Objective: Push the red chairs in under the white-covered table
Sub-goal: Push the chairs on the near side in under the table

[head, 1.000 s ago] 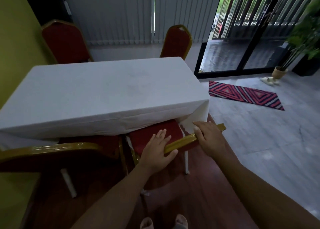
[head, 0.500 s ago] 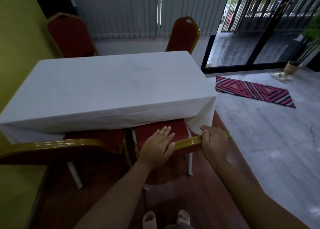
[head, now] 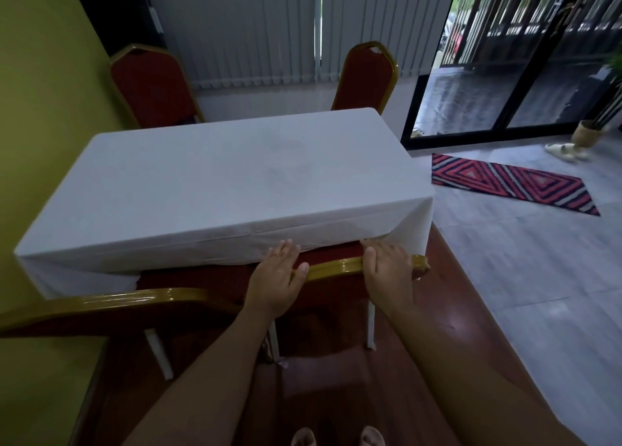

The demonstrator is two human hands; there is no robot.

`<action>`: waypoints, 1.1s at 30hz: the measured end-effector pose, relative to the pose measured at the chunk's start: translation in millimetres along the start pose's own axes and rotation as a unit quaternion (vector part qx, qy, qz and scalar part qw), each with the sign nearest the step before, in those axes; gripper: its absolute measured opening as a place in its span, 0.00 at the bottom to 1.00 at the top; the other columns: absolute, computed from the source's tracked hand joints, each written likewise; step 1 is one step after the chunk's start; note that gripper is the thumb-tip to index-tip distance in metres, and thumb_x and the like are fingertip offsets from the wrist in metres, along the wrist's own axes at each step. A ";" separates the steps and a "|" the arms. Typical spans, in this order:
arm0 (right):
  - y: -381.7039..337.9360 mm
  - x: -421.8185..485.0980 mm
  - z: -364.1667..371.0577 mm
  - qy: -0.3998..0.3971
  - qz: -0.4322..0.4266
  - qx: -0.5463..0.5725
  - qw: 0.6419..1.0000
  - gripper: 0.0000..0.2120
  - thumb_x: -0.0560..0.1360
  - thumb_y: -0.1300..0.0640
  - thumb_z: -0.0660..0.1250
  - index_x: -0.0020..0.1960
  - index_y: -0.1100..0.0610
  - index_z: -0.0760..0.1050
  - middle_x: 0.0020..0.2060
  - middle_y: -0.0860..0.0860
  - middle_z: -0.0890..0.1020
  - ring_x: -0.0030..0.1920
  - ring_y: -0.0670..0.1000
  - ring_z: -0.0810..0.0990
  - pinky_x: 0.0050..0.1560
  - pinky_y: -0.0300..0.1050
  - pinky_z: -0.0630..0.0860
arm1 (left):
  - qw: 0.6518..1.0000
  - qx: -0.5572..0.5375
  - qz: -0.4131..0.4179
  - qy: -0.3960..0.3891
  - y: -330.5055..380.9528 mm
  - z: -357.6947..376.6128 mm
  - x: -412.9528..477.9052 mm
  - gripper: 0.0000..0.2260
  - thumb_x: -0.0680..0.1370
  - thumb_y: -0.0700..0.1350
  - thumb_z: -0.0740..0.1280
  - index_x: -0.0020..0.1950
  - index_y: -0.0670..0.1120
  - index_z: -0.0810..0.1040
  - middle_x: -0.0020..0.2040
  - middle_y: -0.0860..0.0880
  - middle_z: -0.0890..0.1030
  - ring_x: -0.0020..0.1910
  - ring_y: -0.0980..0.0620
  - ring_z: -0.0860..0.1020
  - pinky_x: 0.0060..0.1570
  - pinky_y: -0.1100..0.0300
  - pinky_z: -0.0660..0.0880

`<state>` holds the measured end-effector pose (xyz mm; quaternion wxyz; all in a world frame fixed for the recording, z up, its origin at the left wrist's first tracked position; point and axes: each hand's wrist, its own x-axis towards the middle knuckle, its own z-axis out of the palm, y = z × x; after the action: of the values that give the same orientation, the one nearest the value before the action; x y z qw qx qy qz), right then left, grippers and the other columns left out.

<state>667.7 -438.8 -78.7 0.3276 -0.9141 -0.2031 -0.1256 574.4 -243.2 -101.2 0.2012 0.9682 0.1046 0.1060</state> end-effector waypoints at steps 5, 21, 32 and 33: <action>3.7 12.5 6.3 0.003 0.017 0.003 1.000 0.28 0.76 0.50 0.44 0.55 0.60 0.80 0.52 0.53 0.83 0.56 0.52 0.76 0.66 0.58 0.64 | 1.000 -0.016 0.000 0.001 -1.4 1.8 11.6 0.42 0.75 0.69 0.35 0.72 0.42 0.67 0.73 0.44 0.66 0.75 0.50 0.60 0.75 0.55 0.51; -0.5 10.6 10.8 -0.029 0.002 -0.009 1.000 0.29 0.77 0.48 0.43 0.62 0.59 0.77 0.61 0.54 0.80 0.64 0.53 0.73 0.72 0.54 0.57 | 0.998 -0.042 -0.032 0.034 -7.5 -0.7 0.8 0.44 0.73 0.70 0.33 0.75 0.42 0.61 0.75 0.44 0.62 0.76 0.50 0.56 0.73 0.57 0.47; 10.1 1.8 1.0 -0.078 -0.026 -0.015 0.997 0.33 0.78 0.42 0.37 0.73 0.57 0.64 0.71 0.53 0.70 0.72 0.52 0.65 0.74 0.50 0.49 | 0.997 -0.037 -0.072 0.017 5.2 -3.1 -3.5 0.29 0.81 0.59 0.45 0.76 0.43 0.59 0.77 0.45 0.59 0.77 0.50 0.52 0.75 0.54 0.48; 11.7 1.5 0.0 -0.084 -0.031 -0.011 0.996 0.33 0.78 0.41 0.38 0.73 0.57 0.64 0.71 0.53 0.70 0.72 0.52 0.65 0.74 0.50 0.49 | 0.996 -0.038 -0.076 0.014 5.6 -3.1 -3.3 0.27 0.82 0.57 0.47 0.76 0.43 0.59 0.77 0.45 0.58 0.77 0.51 0.52 0.75 0.54 0.48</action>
<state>674.3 -446.6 -84.5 0.2949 -0.9184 -0.2566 -0.0609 571.4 -247.8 -96.7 0.2434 0.9475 0.1768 0.1082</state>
